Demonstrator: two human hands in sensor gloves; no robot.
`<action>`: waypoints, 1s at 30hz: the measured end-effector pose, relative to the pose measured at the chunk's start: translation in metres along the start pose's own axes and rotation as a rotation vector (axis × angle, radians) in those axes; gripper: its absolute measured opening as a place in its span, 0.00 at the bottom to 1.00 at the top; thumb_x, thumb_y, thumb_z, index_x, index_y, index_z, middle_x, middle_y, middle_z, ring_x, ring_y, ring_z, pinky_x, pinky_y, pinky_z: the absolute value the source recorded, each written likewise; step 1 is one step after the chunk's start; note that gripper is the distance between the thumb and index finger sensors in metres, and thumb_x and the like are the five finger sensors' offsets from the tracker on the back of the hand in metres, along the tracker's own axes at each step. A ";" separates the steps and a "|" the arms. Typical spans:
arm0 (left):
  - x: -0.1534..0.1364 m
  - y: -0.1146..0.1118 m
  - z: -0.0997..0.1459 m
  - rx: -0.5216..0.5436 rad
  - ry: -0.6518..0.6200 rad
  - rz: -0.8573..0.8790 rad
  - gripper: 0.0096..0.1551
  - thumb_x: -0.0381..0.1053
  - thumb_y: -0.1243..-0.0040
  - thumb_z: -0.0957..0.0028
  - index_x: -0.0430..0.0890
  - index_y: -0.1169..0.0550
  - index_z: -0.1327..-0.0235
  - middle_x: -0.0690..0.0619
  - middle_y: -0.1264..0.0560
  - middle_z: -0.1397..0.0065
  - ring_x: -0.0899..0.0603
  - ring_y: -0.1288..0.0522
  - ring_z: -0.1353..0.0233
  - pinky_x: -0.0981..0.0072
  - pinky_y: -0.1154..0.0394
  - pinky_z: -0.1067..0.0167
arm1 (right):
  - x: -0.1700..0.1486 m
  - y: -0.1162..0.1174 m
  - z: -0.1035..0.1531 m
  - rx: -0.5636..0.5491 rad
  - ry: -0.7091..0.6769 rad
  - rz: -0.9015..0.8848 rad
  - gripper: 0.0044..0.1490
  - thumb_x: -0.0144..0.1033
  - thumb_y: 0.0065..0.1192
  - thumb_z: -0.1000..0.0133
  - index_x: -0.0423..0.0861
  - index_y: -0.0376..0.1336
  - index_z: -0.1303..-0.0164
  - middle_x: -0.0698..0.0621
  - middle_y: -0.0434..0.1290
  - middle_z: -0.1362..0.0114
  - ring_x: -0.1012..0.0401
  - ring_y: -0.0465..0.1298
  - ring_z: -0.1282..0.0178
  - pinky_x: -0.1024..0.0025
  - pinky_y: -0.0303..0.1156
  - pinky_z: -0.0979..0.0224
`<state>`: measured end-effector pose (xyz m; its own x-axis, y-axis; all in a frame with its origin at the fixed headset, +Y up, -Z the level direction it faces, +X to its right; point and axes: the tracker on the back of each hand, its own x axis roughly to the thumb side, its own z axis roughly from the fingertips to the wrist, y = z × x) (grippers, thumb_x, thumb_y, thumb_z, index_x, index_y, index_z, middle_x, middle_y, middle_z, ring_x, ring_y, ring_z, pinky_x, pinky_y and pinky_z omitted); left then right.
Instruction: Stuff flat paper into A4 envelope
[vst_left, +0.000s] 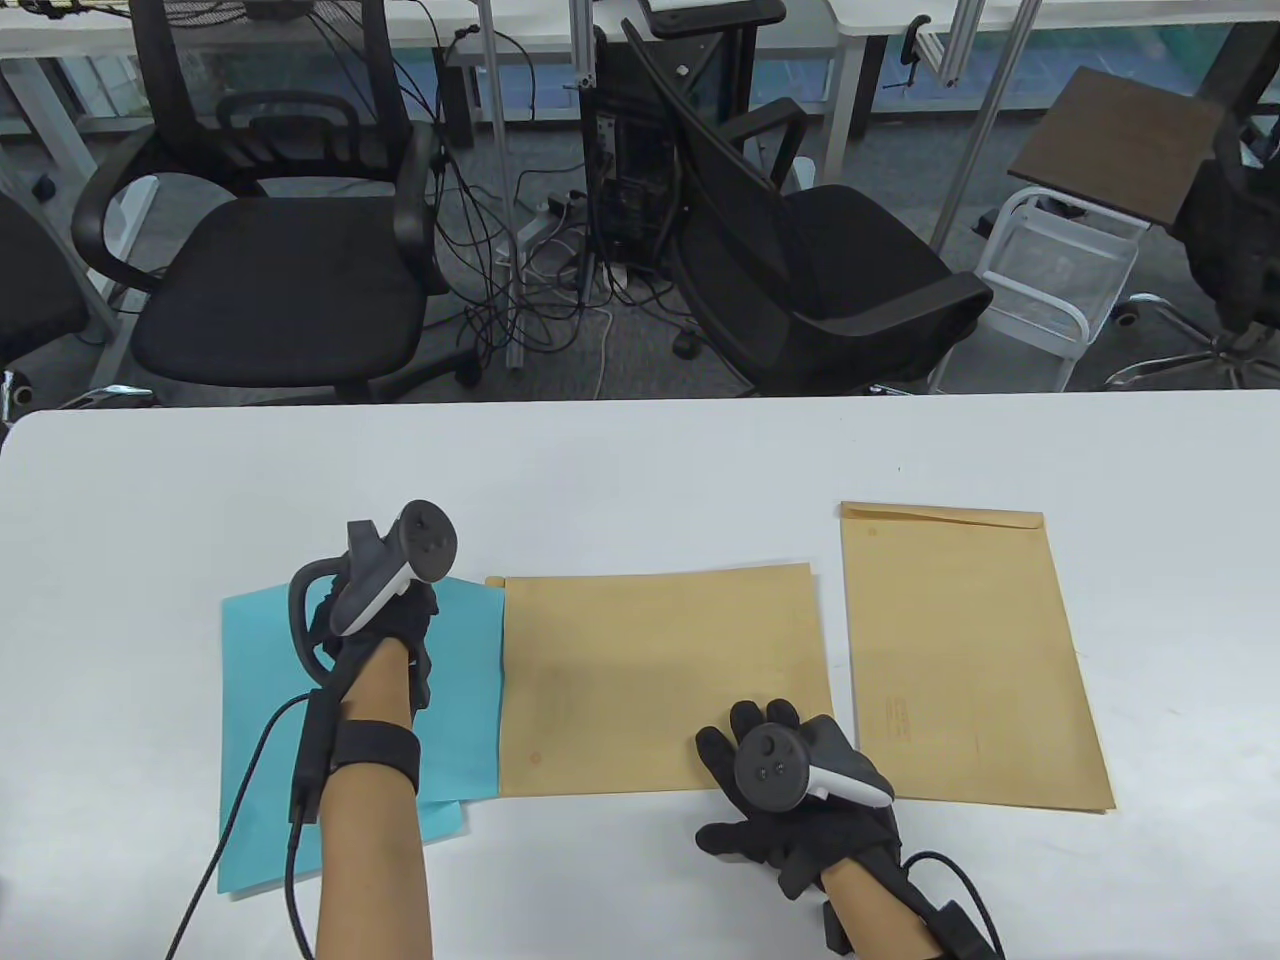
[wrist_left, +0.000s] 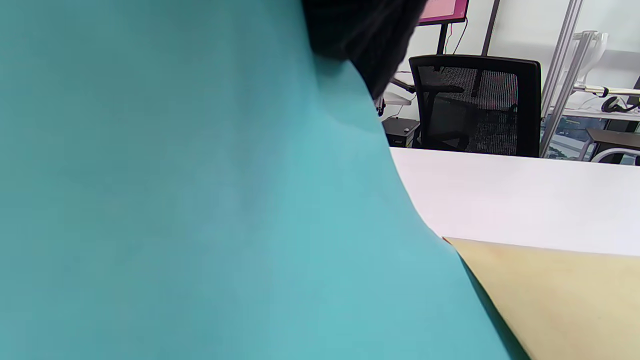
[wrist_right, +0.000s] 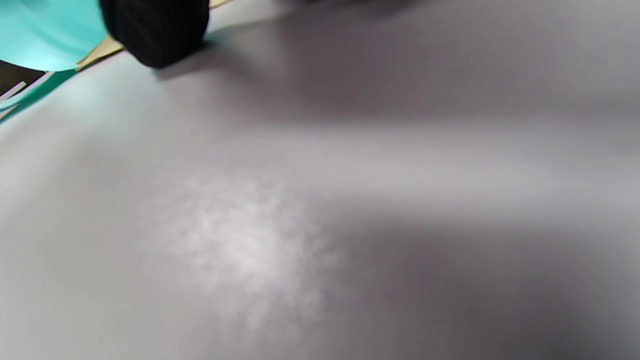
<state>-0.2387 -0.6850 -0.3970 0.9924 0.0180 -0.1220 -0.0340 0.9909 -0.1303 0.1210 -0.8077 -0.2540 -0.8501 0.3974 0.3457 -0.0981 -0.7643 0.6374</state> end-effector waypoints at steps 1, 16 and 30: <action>0.001 -0.001 -0.001 -0.001 0.001 -0.004 0.21 0.40 0.44 0.47 0.52 0.19 0.42 0.46 0.20 0.38 0.44 0.16 0.57 0.53 0.20 0.54 | 0.000 0.000 0.000 0.001 0.000 0.000 0.60 0.57 0.52 0.37 0.46 0.22 0.15 0.36 0.15 0.20 0.32 0.14 0.28 0.22 0.16 0.39; 0.011 -0.017 -0.010 -0.037 0.005 0.047 0.21 0.40 0.45 0.47 0.53 0.19 0.42 0.46 0.20 0.38 0.44 0.16 0.57 0.53 0.20 0.54 | 0.000 0.000 0.000 0.015 -0.013 -0.013 0.60 0.55 0.52 0.37 0.47 0.22 0.15 0.35 0.14 0.21 0.32 0.13 0.29 0.22 0.15 0.40; 0.013 -0.018 -0.012 -0.050 0.047 0.082 0.21 0.40 0.45 0.47 0.53 0.19 0.42 0.46 0.20 0.39 0.46 0.15 0.59 0.56 0.19 0.55 | -0.001 0.000 0.000 0.021 -0.022 -0.020 0.60 0.55 0.52 0.37 0.47 0.22 0.15 0.35 0.14 0.21 0.32 0.12 0.29 0.22 0.14 0.41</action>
<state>-0.2266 -0.7045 -0.4077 0.9794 0.0916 -0.1798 -0.1221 0.9784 -0.1666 0.1215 -0.8083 -0.2539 -0.8365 0.4238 0.3474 -0.1039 -0.7451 0.6589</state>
